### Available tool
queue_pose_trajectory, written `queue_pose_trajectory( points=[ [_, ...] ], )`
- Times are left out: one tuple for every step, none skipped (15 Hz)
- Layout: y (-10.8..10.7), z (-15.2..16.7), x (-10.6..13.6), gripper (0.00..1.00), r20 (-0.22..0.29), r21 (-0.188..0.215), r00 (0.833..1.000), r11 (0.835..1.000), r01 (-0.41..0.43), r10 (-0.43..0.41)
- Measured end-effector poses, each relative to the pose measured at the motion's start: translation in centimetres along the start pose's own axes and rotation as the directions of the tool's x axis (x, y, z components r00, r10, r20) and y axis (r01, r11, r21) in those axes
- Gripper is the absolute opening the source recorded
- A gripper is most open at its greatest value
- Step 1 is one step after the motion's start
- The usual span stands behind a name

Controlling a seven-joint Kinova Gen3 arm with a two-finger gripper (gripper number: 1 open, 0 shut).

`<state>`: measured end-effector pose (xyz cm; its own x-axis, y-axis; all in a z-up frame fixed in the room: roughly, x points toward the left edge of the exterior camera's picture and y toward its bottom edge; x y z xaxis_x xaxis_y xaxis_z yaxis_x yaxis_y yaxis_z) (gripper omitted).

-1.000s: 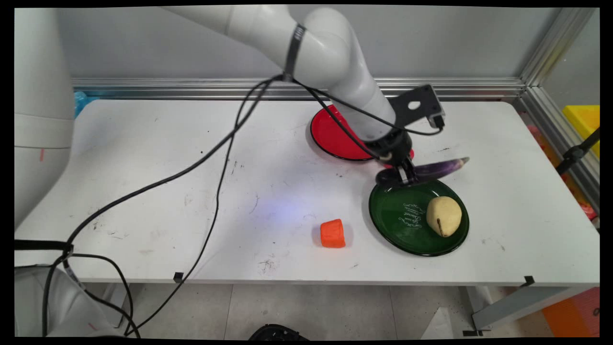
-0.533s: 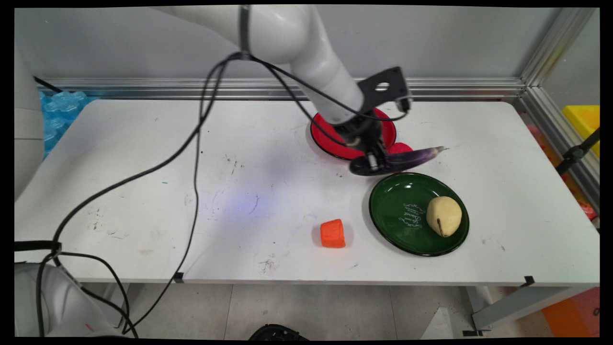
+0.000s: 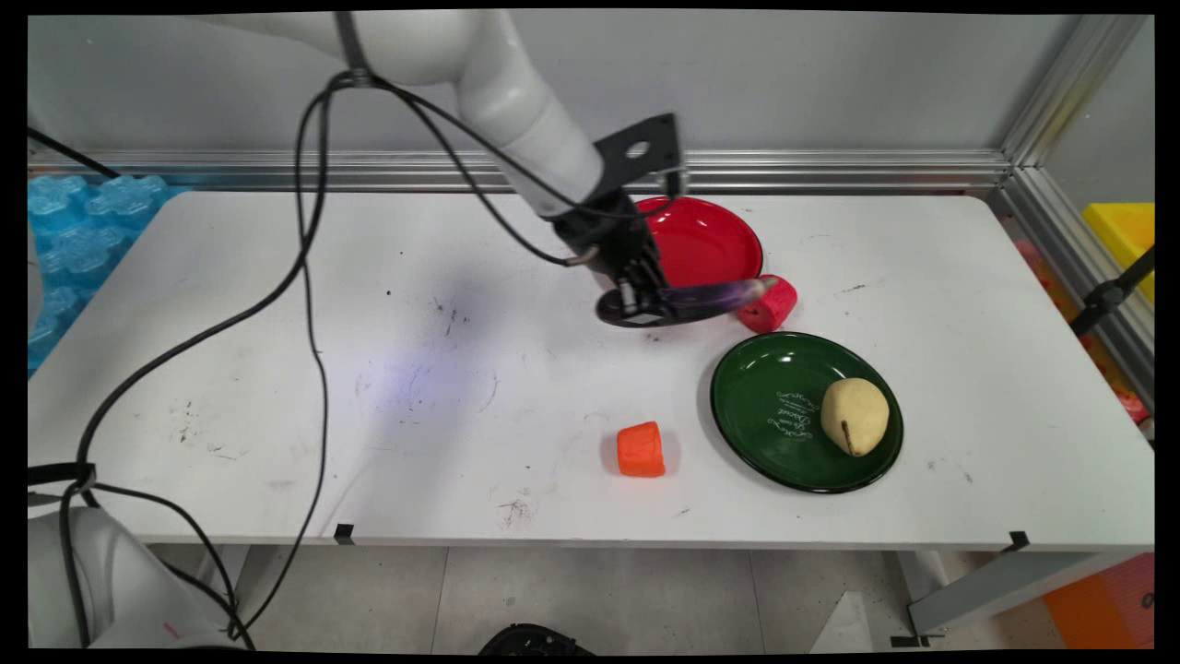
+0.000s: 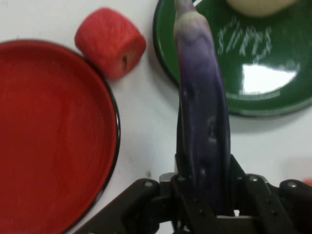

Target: Place the picked object on the table

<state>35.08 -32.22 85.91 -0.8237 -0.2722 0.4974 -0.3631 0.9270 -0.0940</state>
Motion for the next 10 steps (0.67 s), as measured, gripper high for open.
queue_pose_trajectory(
  points=[
    [-0.3, -0.3, -1.0, 0.00, 0.005, -0.007, 1.000, 1.000, -0.007, 0.007],
    [-0.5, -0.6, -2.1, 0.00, 0.010, -0.014, 1.000, 1.000, -0.014, 0.014],
    [-0.7, -0.6, -2.9, 0.00, 0.013, -0.020, 1.000, 1.000, -0.017, 0.018],
    [-0.8, -0.6, -3.7, 0.00, 0.017, -0.028, 1.000, 0.999, -0.022, 0.023],
    [-0.9, -0.4, -4.5, 0.00, 0.020, -0.038, 0.999, 0.999, -0.029, 0.029],
    [-1.0, -0.2, -5.1, 0.00, 0.021, -0.046, 0.999, 0.998, -0.035, 0.036],
    [-1.1, 0.0, -5.5, 0.00, 0.023, -0.051, 0.999, 0.998, -0.039, 0.041],
    [-1.1, 0.3, -6.0, 0.00, 0.024, -0.059, 0.999, 0.997, -0.047, 0.049],
    [-1.2, 0.6, -6.3, 0.00, 0.024, -0.065, 0.998, 0.996, -0.053, 0.055],
    [-1.2, 0.8, -6.5, 0.00, 0.024, -0.071, 0.998, 0.996, -0.060, 0.062]
  ],
)
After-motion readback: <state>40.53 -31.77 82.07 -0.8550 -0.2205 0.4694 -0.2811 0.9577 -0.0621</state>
